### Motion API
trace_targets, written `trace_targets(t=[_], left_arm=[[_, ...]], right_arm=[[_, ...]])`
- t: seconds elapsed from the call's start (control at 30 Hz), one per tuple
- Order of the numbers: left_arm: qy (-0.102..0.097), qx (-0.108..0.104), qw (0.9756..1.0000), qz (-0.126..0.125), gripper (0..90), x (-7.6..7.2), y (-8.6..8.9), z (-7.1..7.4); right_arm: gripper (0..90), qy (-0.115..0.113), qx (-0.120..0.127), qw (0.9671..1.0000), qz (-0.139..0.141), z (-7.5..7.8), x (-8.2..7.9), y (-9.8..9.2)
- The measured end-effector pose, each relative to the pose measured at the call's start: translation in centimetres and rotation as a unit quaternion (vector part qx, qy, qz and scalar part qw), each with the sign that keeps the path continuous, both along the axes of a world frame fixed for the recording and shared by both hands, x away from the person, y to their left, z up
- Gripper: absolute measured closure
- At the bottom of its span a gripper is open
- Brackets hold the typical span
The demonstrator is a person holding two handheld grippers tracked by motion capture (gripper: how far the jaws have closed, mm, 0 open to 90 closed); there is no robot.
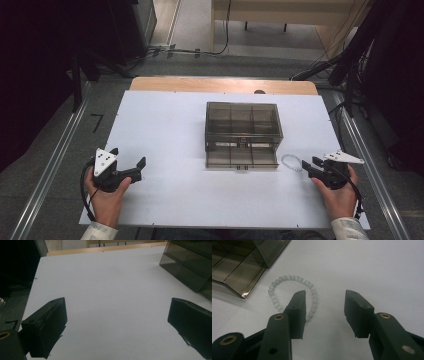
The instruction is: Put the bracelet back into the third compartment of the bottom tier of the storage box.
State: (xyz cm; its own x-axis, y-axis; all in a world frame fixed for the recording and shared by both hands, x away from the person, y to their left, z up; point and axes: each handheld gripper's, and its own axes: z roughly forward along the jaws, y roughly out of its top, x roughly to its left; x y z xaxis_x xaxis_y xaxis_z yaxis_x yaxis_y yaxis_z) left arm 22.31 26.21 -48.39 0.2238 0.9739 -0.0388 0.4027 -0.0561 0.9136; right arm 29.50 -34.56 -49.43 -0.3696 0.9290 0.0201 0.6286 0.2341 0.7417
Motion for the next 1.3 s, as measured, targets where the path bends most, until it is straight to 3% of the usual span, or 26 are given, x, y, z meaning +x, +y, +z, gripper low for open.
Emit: trace_targets(t=[1.3], left_arm=[[0.0,0.0,1.0,0.0,2.6,-0.01,-0.02,-0.02]], right_arm=[[63.3,0.016,-0.019,0.9996,0.015,-0.68,0.52,0.87]])
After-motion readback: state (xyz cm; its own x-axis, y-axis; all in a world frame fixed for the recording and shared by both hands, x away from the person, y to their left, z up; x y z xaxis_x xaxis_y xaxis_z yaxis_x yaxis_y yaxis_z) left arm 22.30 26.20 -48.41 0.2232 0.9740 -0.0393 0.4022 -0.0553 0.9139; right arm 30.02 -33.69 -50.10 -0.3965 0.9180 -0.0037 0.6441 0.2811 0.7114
